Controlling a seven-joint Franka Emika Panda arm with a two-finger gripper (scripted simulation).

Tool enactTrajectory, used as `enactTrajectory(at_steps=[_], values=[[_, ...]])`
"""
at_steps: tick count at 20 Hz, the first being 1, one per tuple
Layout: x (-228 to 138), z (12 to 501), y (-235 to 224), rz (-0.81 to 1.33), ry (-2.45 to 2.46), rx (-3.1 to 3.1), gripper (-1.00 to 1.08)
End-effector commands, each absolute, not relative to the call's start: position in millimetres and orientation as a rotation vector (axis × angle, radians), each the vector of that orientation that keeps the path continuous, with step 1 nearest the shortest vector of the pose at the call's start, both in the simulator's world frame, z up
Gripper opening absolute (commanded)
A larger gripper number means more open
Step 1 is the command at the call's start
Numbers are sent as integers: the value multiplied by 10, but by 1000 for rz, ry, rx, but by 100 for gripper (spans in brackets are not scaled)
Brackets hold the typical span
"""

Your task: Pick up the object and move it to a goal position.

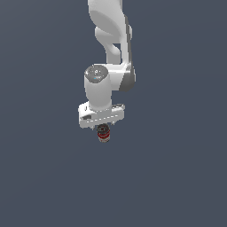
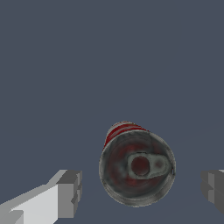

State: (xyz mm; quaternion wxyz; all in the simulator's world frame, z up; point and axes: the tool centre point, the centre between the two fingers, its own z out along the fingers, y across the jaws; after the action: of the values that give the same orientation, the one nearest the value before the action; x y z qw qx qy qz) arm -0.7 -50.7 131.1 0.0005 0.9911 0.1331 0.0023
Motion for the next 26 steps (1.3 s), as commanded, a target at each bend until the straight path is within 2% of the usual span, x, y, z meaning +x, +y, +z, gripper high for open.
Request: enactTrajectory(at_steps=[1, 7, 16, 21, 22, 26], values=[[-17, 1281, -528, 1, 435, 3111, 100], [-19, 1246, -531, 1, 432, 3111, 100], [-33, 843, -532, 0, 437, 3111, 100], [-21, 774, -534, 0, 438, 3111, 100], [-21, 774, -534, 0, 438, 3111, -100], [-21, 774, -534, 0, 438, 3111, -100]])
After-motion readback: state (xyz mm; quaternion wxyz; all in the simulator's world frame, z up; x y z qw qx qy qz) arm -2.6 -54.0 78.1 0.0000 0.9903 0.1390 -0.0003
